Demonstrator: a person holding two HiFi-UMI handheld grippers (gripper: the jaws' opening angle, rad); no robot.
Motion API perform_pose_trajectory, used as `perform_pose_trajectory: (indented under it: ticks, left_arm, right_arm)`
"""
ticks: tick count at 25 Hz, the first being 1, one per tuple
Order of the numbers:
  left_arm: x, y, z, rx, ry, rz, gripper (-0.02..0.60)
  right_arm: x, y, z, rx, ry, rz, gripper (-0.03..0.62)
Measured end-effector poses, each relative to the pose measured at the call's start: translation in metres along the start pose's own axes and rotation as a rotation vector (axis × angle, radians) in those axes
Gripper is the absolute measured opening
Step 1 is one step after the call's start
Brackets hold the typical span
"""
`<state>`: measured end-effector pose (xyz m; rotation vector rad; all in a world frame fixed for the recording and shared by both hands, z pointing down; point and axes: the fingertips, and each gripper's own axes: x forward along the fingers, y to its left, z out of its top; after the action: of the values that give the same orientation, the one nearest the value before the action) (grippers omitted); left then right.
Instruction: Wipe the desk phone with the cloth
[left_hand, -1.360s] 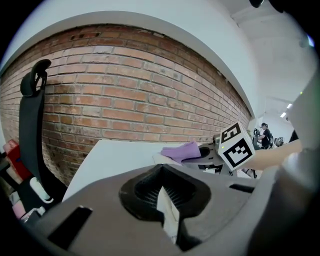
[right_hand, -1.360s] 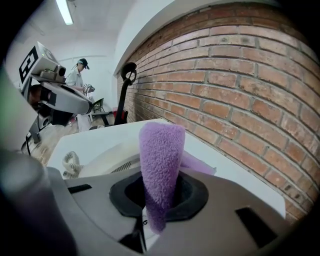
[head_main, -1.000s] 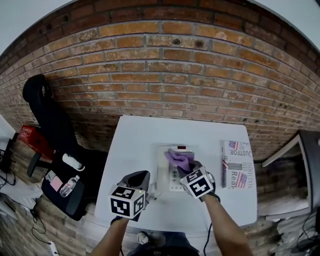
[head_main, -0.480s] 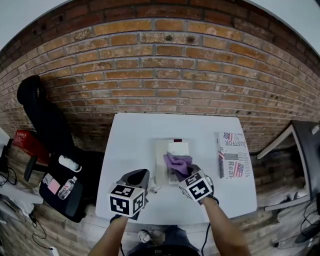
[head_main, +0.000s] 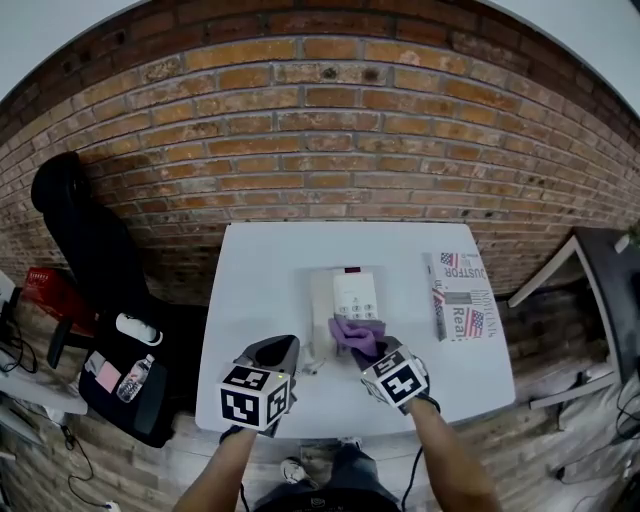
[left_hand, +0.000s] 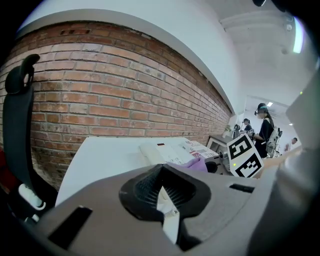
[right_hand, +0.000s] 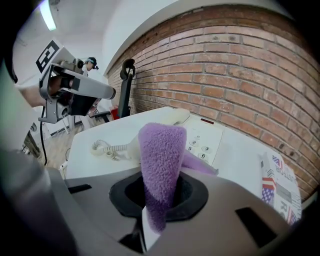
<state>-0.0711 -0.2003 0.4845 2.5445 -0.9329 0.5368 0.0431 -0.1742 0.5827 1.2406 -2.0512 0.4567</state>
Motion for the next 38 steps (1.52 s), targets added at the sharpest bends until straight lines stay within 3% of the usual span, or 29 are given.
perform_pose_trajectory:
  ticks: [10, 16, 25, 38]
  left_arm:
    - [-0.012, -0.013, -0.005, 0.03, -0.001, -0.041, 0.005]
    - [-0.014, -0.016, -0.005, 0.033, -0.007, -0.055, 0.005]
    - [-0.006, -0.012, 0.008, 0.015, -0.028, -0.041, 0.005]
    - [0.01, 0.028, 0.024, -0.063, -0.042, 0.09, 0.005]
  right_arm:
    - [-0.014, 0.03, -0.027, 0.001, 0.058, 0.05, 0.044]
    - [-0.033, 0.021, -0.021, -0.008, 0.038, 0.003, 0.044]
    - [-0.067, -0.025, 0.042, -0.093, -0.044, -0.065, 0.044]
    - [-0.017, -0.069, 0.152, -0.201, -0.126, 0.009, 0.044]
